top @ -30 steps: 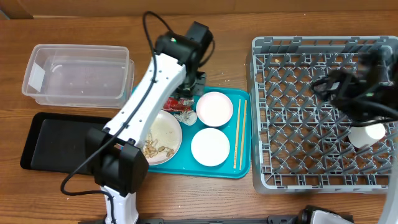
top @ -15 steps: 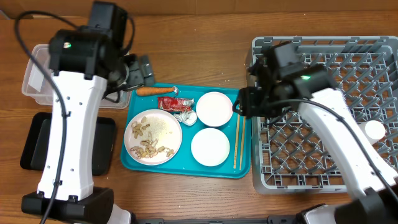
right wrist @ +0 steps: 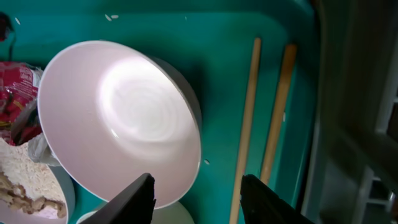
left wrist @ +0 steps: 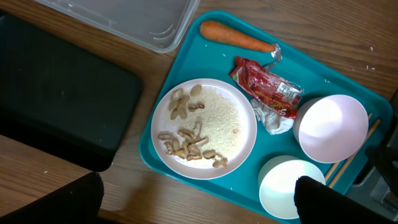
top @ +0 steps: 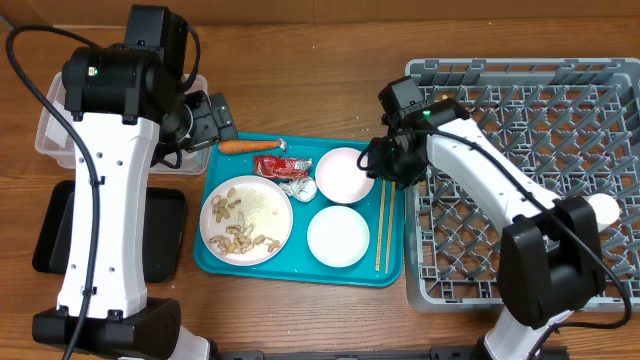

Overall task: Sort waste into correct bins and load items into the dishwasher
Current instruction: 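Grasp the pink-lined white bowl rim with right gripper and lift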

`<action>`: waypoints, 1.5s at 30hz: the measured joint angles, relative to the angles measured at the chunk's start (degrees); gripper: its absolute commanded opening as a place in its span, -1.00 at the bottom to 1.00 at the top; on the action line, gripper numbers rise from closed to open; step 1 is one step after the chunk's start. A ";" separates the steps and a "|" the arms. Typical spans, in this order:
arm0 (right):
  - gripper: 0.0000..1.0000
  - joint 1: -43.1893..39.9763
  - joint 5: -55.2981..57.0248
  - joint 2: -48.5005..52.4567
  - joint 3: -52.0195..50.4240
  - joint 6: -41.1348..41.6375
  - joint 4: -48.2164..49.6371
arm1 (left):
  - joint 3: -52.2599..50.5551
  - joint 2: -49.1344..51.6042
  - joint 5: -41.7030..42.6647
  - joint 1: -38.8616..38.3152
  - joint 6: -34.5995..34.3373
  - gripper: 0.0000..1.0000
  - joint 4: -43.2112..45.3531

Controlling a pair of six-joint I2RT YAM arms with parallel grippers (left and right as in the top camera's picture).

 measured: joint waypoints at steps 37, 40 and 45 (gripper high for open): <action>-0.92 5.60 3.10 7.52 0.02 3.52 5.75 | 0.00 0.00 0.00 0.00 -0.02 1.00 0.42; -0.92 6.71 4.52 7.52 0.04 3.52 5.46 | 0.00 0.00 0.00 0.00 0.00 1.00 0.42; -0.92 6.64 11.15 7.54 3.08 3.45 -2.38 | 0.00 0.00 0.00 0.00 0.00 1.00 0.42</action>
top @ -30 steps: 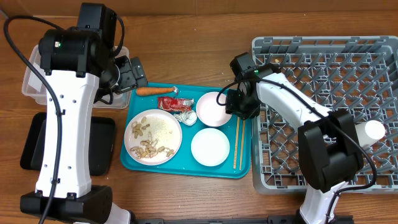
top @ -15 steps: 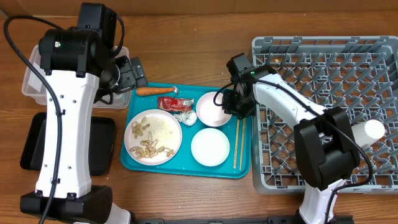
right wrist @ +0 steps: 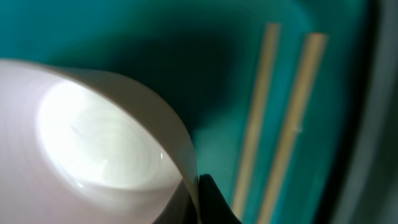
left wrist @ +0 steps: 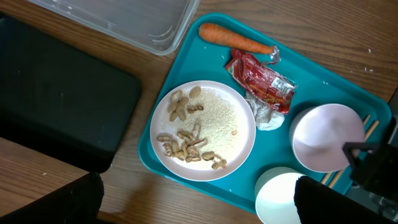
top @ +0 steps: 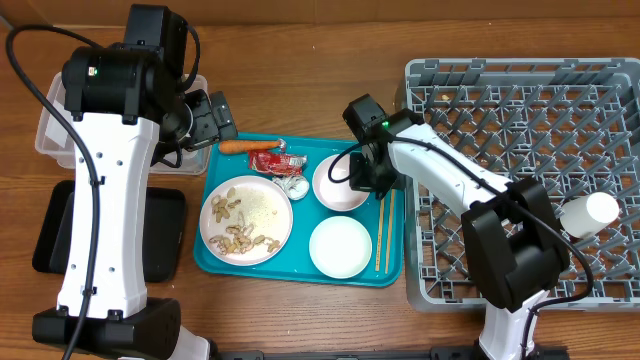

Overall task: Sort waste into correct bins and load items into the dishwasher
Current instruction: 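Grasp the pink-lined white bowl rim with right gripper and lift, then carry the bowl to the rack's back right and release it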

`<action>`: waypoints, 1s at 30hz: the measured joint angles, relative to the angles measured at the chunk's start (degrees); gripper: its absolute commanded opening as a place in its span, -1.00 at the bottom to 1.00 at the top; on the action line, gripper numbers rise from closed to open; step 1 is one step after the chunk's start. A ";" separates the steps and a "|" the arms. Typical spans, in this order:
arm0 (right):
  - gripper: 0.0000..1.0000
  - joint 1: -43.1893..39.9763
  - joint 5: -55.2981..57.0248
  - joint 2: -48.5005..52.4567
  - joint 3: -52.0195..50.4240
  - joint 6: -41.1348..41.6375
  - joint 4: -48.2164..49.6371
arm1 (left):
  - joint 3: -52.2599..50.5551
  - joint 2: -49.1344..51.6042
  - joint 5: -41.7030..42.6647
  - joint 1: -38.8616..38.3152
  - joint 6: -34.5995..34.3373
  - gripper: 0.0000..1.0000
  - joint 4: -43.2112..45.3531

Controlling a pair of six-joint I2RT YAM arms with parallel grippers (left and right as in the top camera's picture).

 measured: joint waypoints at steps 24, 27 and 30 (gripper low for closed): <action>-0.92 -9.51 53.64 -12.04 19.39 -0.04 -16.65 | 0.00 0.00 0.00 0.00 0.00 1.00 0.00; -0.92 -12.83 57.79 -12.07 19.39 -0.02 -16.48 | 0.00 0.00 0.00 0.00 0.00 1.00 0.00; -0.92 -16.37 63.65 -12.04 19.39 -0.04 -16.17 | 0.00 0.00 0.00 0.00 0.00 1.00 0.00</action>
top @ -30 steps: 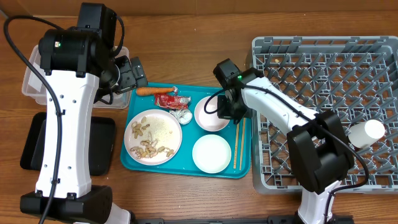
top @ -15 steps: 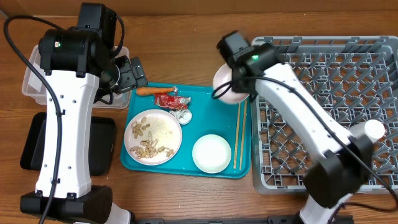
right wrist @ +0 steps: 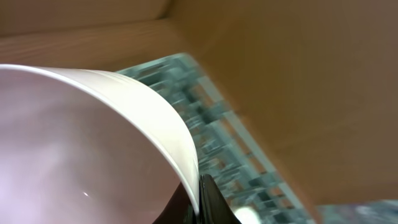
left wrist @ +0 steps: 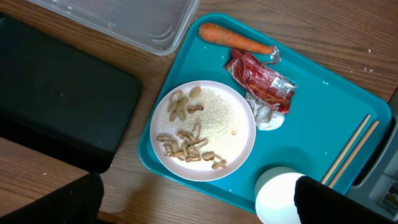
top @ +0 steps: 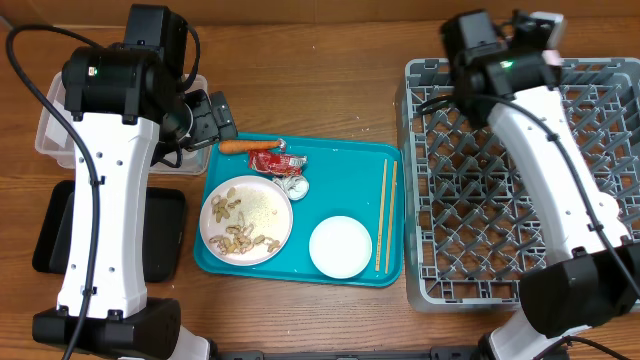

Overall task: Sort waste into correct bins and load items into the dishwasher
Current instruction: 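Carry the bowl to the rack's back right and release it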

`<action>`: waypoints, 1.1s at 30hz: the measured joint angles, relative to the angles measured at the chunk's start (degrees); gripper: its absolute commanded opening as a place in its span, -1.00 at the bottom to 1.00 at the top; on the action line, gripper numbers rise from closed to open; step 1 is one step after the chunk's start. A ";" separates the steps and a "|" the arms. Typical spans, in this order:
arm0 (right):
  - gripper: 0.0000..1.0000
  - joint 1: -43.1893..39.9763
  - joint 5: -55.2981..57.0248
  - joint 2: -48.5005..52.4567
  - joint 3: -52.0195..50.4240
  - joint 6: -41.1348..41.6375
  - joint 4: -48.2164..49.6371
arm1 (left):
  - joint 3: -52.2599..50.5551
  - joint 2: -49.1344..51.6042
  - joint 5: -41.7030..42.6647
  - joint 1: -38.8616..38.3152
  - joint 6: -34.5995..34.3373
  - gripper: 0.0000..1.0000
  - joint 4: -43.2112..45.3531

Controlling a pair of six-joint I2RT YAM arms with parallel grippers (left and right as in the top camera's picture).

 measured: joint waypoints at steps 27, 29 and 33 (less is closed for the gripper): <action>-0.92 -5.44 5.49 5.31 -9.46 -6.03 10.21 | 0.00 0.00 0.00 0.00 -0.02 1.00 0.02; -0.92 -5.44 5.35 6.67 -9.79 -6.21 10.49 | 0.00 0.00 0.00 0.00 -0.02 1.00 0.00; -0.92 -5.44 5.11 9.33 -9.90 -6.25 11.17 | 0.00 0.00 0.00 0.00 0.00 1.00 0.00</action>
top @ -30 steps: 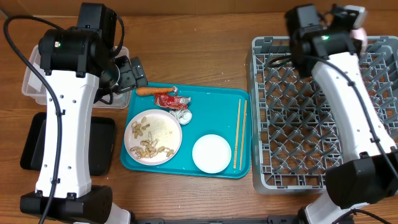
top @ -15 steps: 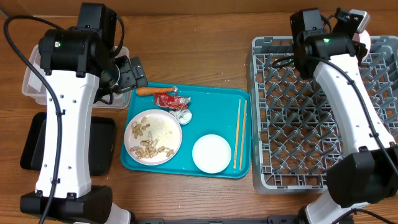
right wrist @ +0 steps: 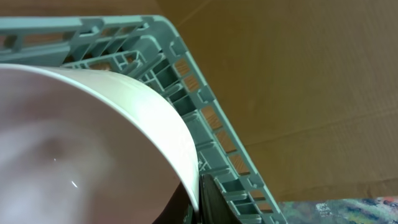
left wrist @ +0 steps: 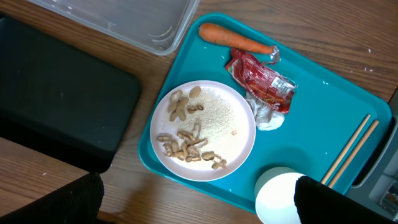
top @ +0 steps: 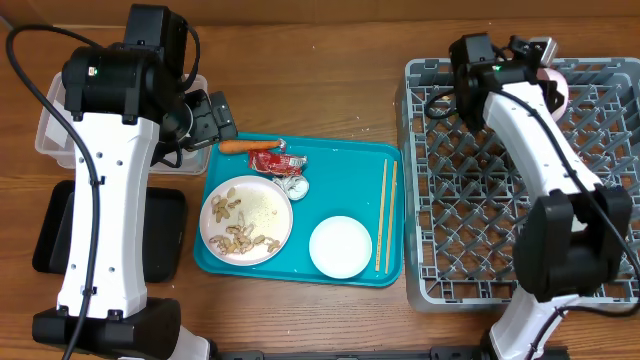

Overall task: Sort waste into correct bins and load items into the dishwasher
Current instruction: 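Carry the bowl to the rack's back right and release it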

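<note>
A pale pink bowl (right wrist: 81, 143) is pinched by its rim in my right gripper (right wrist: 198, 196), which is shut on it. In the overhead view the bowl (top: 556, 84) is at the back right of the grey dish rack (top: 470, 230), and the right gripper (top: 540, 62) is over that corner. The teal tray (top: 360, 165) carries a plate of peanuts and crumbs (top: 247, 222), a white bowl (top: 338, 246), chopsticks (top: 385, 215), a carrot (top: 245, 146) and a red wrapper (top: 275, 163). My left gripper (left wrist: 199, 211) hangs open high above the tray's near left side, holding nothing.
A clear plastic bin (top: 45, 135) stands at the far left, with a black bin (top: 50, 230) in front of it. The rack's corner wall (right wrist: 186, 93) lies close behind the held bowl. Bare wood table (top: 330, 90) lies behind the tray.
My right gripper has moved rightwards and down with the pink bowl, from above the rack's back left to its back right corner. The left arm and the tray's contents are unchanged.
My right gripper stood open over the pink bowl on the tray. Then it was shut on the bowl's rim. Later the bowl was gone from the tray and held above the rack's back edge, and now it is at the rack's far right corner.
</note>
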`<action>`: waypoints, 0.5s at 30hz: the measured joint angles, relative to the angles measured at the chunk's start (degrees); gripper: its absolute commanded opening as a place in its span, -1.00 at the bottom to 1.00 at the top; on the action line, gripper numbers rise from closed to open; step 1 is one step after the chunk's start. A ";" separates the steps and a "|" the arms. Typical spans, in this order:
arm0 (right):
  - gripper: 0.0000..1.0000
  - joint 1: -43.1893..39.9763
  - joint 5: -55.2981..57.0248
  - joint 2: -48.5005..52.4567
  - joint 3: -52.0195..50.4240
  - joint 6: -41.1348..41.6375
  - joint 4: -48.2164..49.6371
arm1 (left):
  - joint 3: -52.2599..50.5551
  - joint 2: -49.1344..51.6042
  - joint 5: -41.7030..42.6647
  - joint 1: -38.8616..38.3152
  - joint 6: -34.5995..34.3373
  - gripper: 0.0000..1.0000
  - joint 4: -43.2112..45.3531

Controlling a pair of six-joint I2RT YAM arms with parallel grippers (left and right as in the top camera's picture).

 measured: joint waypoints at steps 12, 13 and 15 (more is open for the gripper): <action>-0.92 0.28 1.77 3.76 -0.07 -4.70 5.33 | 0.00 0.00 0.00 0.00 0.00 1.00 0.00; -0.92 0.37 1.57 3.78 -0.07 -5.20 5.66 | 0.00 0.00 0.00 0.00 0.00 1.00 0.00; -0.92 0.57 1.29 3.78 -0.07 -5.97 5.90 | 0.00 0.00 0.00 0.00 0.00 1.00 0.00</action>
